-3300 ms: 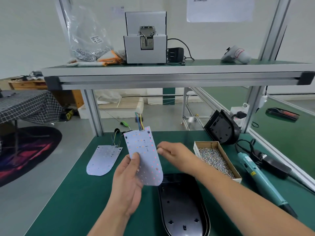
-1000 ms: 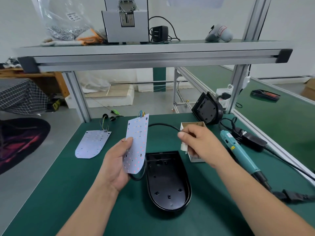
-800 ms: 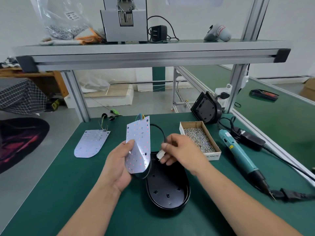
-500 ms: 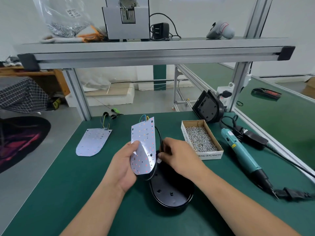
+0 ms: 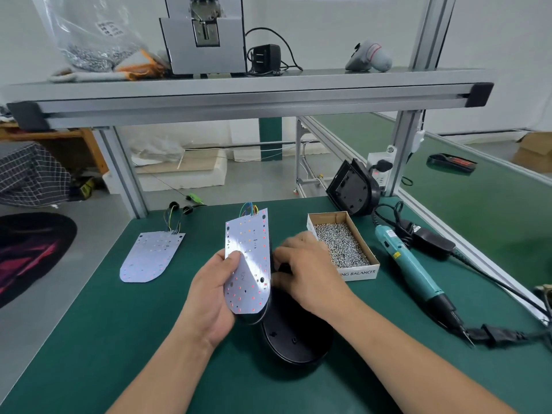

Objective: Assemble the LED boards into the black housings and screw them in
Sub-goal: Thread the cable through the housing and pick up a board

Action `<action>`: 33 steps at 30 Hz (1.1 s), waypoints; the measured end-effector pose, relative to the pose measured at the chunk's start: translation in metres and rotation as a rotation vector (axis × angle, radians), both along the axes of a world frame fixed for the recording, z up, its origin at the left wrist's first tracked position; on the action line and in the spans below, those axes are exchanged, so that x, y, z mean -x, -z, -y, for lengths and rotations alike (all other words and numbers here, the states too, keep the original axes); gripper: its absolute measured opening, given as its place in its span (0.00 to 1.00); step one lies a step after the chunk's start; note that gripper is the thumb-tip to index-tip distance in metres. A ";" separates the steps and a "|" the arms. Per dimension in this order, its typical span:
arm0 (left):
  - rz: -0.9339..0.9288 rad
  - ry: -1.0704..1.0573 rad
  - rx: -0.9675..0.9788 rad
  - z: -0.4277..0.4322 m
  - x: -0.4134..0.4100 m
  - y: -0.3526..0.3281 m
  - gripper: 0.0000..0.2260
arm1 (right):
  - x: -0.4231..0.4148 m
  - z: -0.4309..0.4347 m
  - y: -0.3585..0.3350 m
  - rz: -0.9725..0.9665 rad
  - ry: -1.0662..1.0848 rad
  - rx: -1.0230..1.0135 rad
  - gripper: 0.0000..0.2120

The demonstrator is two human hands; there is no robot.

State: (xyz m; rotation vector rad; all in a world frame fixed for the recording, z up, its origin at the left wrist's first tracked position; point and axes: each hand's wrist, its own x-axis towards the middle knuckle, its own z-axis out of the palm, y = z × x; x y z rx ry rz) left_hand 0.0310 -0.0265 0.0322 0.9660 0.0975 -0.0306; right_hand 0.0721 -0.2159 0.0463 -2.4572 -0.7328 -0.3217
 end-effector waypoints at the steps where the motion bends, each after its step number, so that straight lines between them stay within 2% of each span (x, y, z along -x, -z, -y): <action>1: 0.018 -0.003 -0.004 0.000 0.000 0.000 0.19 | 0.000 0.001 0.001 -0.053 -0.037 -0.052 0.10; 4: 0.073 -0.004 -0.012 -0.001 0.001 -0.001 0.18 | -0.002 0.006 0.001 -0.195 -0.120 -0.155 0.09; 7: 0.112 0.002 -0.021 0.002 0.001 -0.003 0.18 | -0.003 0.011 -0.001 -0.247 -0.140 -0.206 0.08; 10: 0.147 0.004 -0.028 0.003 0.002 -0.007 0.19 | -0.003 0.016 -0.007 -0.320 -0.165 -0.353 0.08; 12: 0.147 0.009 -0.029 0.004 0.004 -0.009 0.20 | -0.003 0.019 -0.009 -0.315 -0.168 -0.376 0.09; 16: 0.133 0.025 -0.025 0.009 0.006 -0.007 0.19 | -0.002 0.013 -0.007 -0.232 -0.159 -0.213 0.09; 21: 0.130 0.013 0.003 0.005 0.005 -0.009 0.21 | 0.000 0.016 -0.003 -0.195 -0.231 -0.212 0.05; 26: 0.168 0.049 0.013 0.005 0.007 -0.010 0.18 | 0.003 0.019 -0.005 -0.263 -0.182 -0.330 0.13; 28: 0.170 0.042 0.001 0.004 0.007 -0.010 0.15 | 0.004 0.015 -0.001 -0.271 -0.129 -0.386 0.11; 30: 0.151 0.020 -0.028 0.002 0.006 -0.009 0.17 | 0.002 0.013 0.002 -0.276 -0.080 -0.488 0.04; 33: 0.139 0.026 -0.020 0.000 0.005 -0.009 0.14 | -0.002 0.012 -0.001 -0.260 -0.022 -0.530 0.08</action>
